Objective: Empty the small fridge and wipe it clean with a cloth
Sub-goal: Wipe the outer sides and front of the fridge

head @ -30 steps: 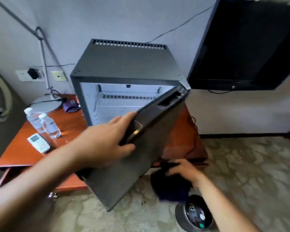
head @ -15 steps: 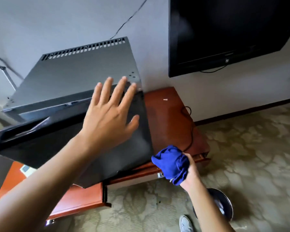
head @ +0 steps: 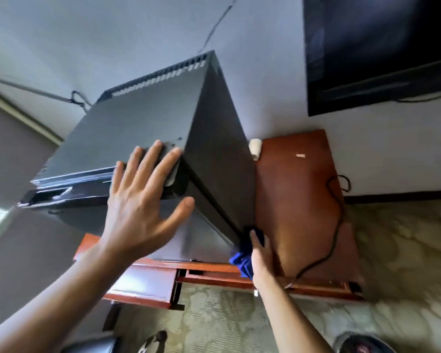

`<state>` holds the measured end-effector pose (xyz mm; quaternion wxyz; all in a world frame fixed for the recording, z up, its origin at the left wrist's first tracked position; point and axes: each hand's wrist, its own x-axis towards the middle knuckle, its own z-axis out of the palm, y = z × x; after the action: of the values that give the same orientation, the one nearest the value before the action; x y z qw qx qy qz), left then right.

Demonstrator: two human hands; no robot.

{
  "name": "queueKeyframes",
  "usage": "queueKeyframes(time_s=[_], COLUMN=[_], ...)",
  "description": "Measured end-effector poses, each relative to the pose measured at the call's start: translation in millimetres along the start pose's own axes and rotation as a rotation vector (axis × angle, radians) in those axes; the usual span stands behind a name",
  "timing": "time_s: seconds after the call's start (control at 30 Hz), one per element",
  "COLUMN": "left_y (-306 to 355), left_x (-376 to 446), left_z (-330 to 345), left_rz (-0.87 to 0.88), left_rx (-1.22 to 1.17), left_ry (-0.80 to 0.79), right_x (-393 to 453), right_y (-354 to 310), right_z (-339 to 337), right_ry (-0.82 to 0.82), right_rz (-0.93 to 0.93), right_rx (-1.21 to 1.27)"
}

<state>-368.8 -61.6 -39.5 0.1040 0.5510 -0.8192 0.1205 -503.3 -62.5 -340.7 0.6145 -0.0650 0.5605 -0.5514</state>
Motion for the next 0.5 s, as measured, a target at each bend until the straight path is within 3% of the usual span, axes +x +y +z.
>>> queueKeyframes(time_s=[0.17, 0.27, 0.37, 0.43, 0.5], left_y=[2, 0, -3, -5, -4], left_x=[-2, -3, -2, -1, -2], left_z=[2, 3, 2, 2, 2], left_rz=[-0.027, -0.017, -0.008, -0.005, -0.014], left_rx=[-0.03, -0.072, -0.11, -0.101, -0.093], left_ry=[0.013, 0.024, 0.013, 0.013, 0.012], right_x=[-22, -73, -113, -109, -74], right_y=[-34, -93, -155, -187, -208], right_z=[31, 62, 87, 105, 123], right_ry=[0.065, -0.064, -0.264, -0.259, -0.185], right_rz=[-0.139, -0.386, -0.767, -0.97, -1.0], right_rx=[0.006, -0.018, -0.052, -0.084, -0.139])
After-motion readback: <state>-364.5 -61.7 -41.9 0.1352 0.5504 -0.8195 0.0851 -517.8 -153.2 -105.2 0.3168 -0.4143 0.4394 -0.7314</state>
